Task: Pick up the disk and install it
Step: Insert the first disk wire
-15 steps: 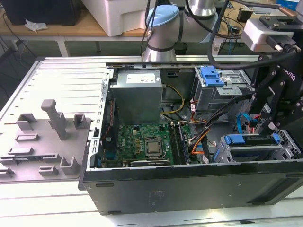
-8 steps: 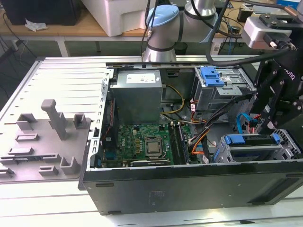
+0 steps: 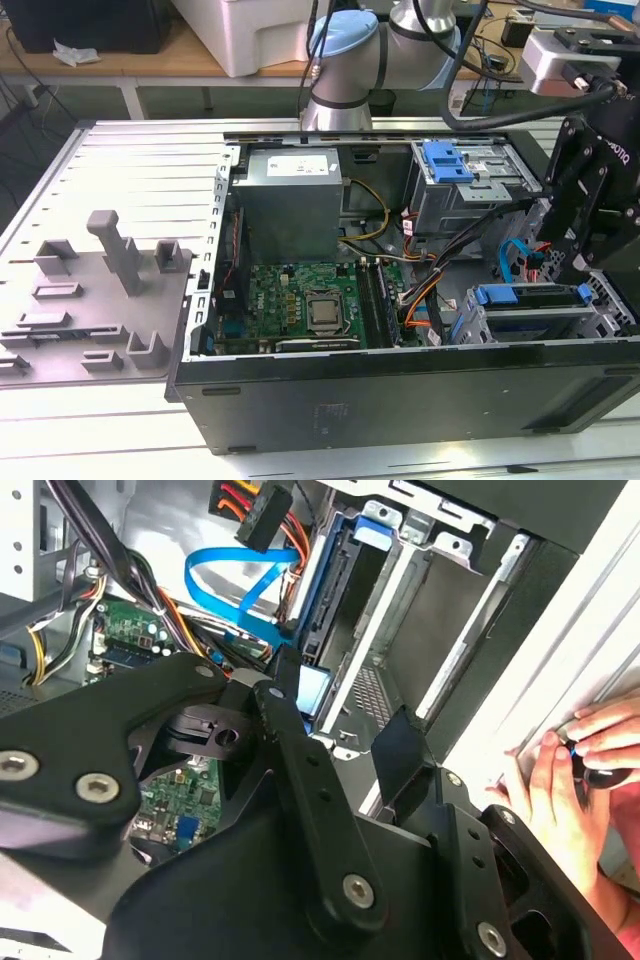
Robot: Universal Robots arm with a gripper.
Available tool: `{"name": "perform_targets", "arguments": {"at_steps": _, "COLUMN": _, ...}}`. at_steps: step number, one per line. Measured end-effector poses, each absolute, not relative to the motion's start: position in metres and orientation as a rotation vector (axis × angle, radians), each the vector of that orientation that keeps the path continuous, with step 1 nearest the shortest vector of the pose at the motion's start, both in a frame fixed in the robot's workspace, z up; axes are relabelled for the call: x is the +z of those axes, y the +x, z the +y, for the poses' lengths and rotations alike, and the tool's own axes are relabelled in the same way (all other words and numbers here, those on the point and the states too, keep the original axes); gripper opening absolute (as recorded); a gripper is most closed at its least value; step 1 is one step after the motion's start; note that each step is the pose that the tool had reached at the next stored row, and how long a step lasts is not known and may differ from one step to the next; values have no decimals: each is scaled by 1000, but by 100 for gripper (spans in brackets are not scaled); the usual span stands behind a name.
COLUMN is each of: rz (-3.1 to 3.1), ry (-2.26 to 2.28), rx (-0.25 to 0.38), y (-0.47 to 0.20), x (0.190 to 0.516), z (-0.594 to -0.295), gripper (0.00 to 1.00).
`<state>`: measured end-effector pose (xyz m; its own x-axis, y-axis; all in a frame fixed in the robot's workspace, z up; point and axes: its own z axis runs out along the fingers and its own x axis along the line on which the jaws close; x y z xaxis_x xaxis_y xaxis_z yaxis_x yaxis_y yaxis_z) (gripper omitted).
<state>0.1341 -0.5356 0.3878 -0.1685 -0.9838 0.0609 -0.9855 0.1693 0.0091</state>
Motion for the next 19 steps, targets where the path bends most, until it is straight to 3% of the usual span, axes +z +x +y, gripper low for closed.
{"name": "perform_targets", "arguments": {"at_steps": 13, "rz": -2353, "ry": 1948, "rx": 101, "y": 142, "x": 387, "z": -512, "gripper": 56}}
{"name": "perform_targets", "arguments": {"at_steps": 16, "rz": -2351, "ry": 1937, "rx": 106, "y": 144, "x": 387, "z": -508, "gripper": 48}}
{"name": "perform_targets", "arguments": {"at_steps": 17, "rz": -2350, "ry": 1933, "rx": 108, "y": 145, "x": 387, "z": -507, "gripper": 41}}
{"name": "perform_targets", "arguments": {"at_steps": 19, "rz": -2349, "ry": 1927, "rx": 111, "y": 147, "x": 387, "z": -505, "gripper": 41}}
